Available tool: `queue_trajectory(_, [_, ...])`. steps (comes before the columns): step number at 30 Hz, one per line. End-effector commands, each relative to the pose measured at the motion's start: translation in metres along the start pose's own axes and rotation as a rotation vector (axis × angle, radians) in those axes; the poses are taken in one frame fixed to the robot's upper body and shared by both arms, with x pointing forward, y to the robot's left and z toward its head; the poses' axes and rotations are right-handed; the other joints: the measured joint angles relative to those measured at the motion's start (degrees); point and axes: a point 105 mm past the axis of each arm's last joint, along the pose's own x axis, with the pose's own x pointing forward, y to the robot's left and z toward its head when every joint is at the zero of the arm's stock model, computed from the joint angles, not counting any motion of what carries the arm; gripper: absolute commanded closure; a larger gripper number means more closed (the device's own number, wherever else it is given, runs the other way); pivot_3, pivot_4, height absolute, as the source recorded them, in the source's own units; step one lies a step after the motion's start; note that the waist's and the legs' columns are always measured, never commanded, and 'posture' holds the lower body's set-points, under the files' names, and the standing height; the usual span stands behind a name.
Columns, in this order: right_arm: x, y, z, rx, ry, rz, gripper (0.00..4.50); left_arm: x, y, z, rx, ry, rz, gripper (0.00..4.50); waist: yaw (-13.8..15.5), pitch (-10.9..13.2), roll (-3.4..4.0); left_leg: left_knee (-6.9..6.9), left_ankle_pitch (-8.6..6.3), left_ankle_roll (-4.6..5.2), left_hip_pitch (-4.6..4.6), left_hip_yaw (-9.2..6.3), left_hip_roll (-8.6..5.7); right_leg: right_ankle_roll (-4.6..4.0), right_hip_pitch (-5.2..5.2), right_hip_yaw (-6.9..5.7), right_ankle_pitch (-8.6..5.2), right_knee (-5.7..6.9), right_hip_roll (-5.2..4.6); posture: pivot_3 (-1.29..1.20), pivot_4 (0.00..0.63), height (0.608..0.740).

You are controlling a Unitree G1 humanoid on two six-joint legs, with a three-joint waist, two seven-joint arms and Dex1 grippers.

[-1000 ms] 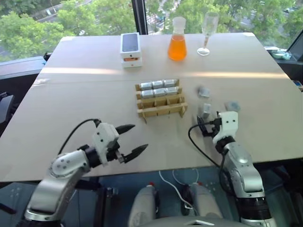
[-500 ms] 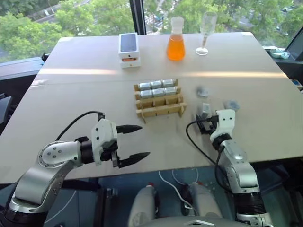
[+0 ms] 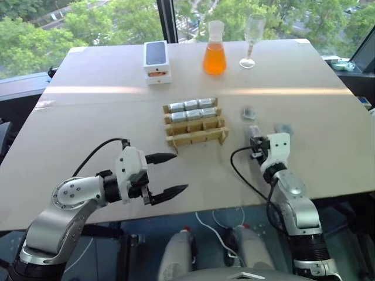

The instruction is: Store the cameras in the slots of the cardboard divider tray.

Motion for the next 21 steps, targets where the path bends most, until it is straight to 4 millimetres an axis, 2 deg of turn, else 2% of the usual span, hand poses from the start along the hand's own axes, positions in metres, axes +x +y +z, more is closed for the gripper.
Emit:
queue_trajectory(1, [0.013, 0.012, 0.053, -0.014, -0.187, 0.210, 3.85, -0.008, 0.005, 0.010, 0.013, -0.047, 0.064, 0.00, -0.2, 0.0, 0.01, 0.00, -0.02, 0.03, 0.02, 0.02, 0.00, 0.00, 0.00, 0.02, 0.00, 0.00, 0.01, 0.00, 0.150, 0.740])
queue_trajectory(4, [0.029, 0.023, 0.073, -0.040, -0.225, 0.402, 3.85, -0.012, 0.009, 0.010, -0.011, -0.068, 0.110, 0.00, -0.1, 0.0, 0.01, 0.00, -0.03, 0.07, 0.08, 0.04, 0.01, 0.00, 0.02, 0.03, 0.01, 0.03, 0.05, 0.00, 0.150, 0.740])
queue_trajectory(7, [0.044, 0.052, 0.090, -0.121, -0.250, 0.711, 3.85, -0.015, 0.008, 0.007, -0.030, -0.066, 0.139, 0.00, -0.2, 0.0, 0.02, 0.00, -0.04, 0.08, 0.12, 0.04, 0.02, -0.21, 0.03, 0.03, 0.13, 0.06, 0.09, 0.00, 0.150, 0.740])
queue_trajectory(12, [0.062, 0.089, 0.083, -0.298, -0.176, 1.097, 3.85, -0.024, 0.015, 0.006, -0.068, -0.092, 0.294, 0.00, -0.4, 0.1, 0.05, 0.00, -0.04, 0.09, 0.14, 0.10, 0.06, -0.25, 0.02, 0.09, 0.15, 0.06, 0.13, 0.00, 0.150, 0.740])
queue_trajectory(15, [0.066, 0.102, 0.082, -0.347, -0.171, 1.206, 3.85, -0.024, 0.012, 0.007, -0.095, -0.107, 0.344, 0.00, 0.1, 0.1, 0.02, 0.00, -0.03, 0.08, 0.11, 0.08, 0.07, -0.27, 0.03, 0.04, 0.16, 0.05, 0.08, 0.00, 0.150, 0.740])
queue_trajectory(18, [0.070, 0.126, 0.080, -0.431, -0.136, 1.302, 3.85, -0.021, 0.001, 0.008, -0.129, -0.132, 0.384, 0.00, -0.1, 0.1, 0.03, 0.00, 0.10, -0.15, 0.02, 0.12, 0.03, -0.29, 0.01, 0.05, 0.17, 0.02, -0.05, 0.00, 0.150, 0.740])
queue_trajectory(21, [0.070, 0.135, 0.076, -0.474, -0.113, 1.342, 3.85, -0.019, -0.002, 0.013, -0.147, -0.166, 0.421, 0.00, -0.1, 0.1, 0.02, 0.00, 0.11, -0.17, 0.00, 0.16, -0.02, -0.30, 0.01, 0.07, 0.17, -0.02, -0.17, 0.00, 0.150, 0.740])
